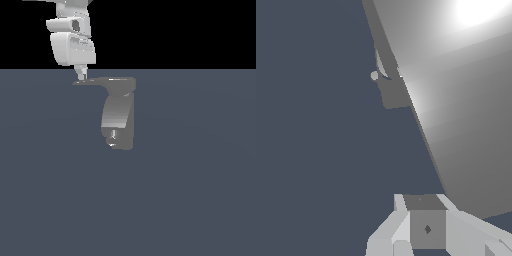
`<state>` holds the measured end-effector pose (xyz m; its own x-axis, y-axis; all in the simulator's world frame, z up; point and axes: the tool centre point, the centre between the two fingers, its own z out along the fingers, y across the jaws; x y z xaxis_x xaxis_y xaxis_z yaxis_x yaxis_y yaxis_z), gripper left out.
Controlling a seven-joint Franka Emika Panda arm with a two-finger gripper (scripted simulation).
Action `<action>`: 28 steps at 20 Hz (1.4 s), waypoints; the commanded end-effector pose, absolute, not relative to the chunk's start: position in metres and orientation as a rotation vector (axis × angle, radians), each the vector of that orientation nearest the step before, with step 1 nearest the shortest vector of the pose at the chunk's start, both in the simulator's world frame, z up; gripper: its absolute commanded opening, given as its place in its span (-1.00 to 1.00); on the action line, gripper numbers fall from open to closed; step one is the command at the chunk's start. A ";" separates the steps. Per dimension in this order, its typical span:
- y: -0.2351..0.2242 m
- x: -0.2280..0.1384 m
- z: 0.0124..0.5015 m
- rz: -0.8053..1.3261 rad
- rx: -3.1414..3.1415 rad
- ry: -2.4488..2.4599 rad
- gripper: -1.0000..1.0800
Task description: Turn on the faucet by rotating a designated handle.
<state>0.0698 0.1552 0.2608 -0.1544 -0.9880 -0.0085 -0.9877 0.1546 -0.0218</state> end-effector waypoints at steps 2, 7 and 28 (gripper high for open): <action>0.154 0.057 0.255 -0.007 -2.033 2.385 -1.00; 0.156 0.042 0.252 -0.005 -2.033 2.389 -1.00; 0.142 0.000 0.257 -0.019 -2.017 2.387 -1.00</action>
